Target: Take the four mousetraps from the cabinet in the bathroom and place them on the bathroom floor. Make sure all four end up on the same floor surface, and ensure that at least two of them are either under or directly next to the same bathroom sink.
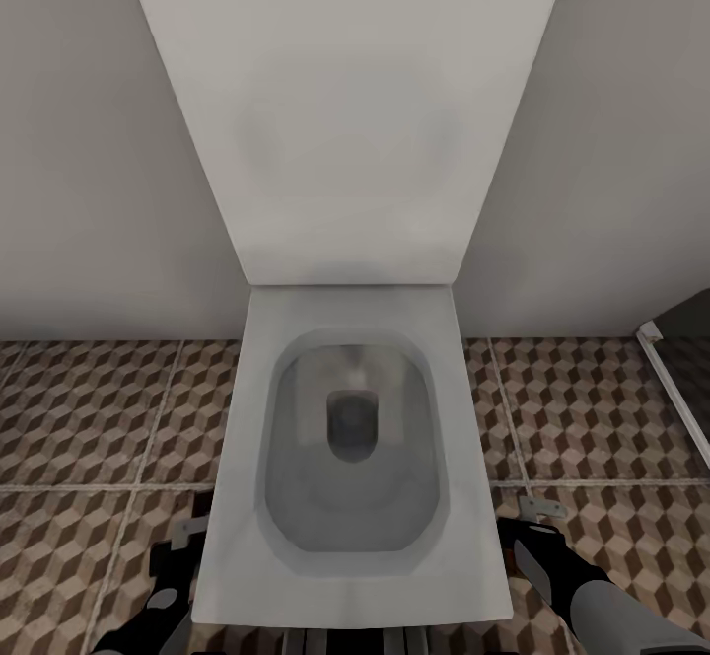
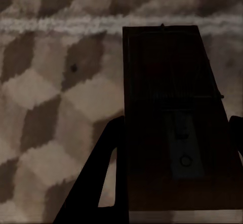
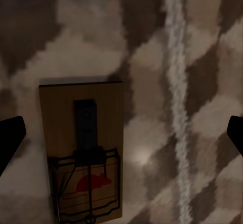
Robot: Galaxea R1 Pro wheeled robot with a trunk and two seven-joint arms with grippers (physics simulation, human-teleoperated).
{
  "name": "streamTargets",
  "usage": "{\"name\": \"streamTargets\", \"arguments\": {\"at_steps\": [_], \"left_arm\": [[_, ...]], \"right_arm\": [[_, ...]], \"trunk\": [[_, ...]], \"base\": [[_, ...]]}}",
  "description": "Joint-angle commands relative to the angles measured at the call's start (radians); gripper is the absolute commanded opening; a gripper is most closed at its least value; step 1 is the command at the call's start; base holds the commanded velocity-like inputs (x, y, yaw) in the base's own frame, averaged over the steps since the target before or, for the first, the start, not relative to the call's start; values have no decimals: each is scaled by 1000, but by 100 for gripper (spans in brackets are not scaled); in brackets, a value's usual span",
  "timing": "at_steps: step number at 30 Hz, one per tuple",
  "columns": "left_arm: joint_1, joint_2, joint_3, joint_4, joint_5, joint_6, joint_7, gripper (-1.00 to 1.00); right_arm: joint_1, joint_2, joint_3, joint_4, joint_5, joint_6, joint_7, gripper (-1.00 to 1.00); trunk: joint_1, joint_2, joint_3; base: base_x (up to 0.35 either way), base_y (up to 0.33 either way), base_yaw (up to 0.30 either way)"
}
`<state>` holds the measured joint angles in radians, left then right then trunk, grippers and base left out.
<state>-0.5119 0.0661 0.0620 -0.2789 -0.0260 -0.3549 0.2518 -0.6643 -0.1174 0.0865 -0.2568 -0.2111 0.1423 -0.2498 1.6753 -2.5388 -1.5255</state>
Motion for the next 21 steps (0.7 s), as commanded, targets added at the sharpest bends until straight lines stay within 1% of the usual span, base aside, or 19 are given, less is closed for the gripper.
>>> {"name": "streamTargets", "arguments": {"at_steps": [1, 19, 20, 21], "left_arm": [[0, -1, 4, 6, -4, -3, 3, -100], [0, -4, 4, 26, -5, -7, 4, -100], [0, -3, 4, 26, -5, -7, 4, 100], [0, -3, 4, 26, -5, -7, 4, 100]], "right_arm": [[0, -1, 9, -2, -8, 7, -5, 100], [0, -2, 9, -2, -8, 5, -6, 100], [0, -2, 9, -2, -8, 5, -6, 100], [0, -2, 9, -2, -8, 5, -6, 100]], "trunk": [[0, 0, -1], [0, 0, -1], [0, 0, -1], [0, 0, -1]], "base": [[0, 0, 0], [0, 0, 0], [0, 0, 0], [0, 0, 0]]}}
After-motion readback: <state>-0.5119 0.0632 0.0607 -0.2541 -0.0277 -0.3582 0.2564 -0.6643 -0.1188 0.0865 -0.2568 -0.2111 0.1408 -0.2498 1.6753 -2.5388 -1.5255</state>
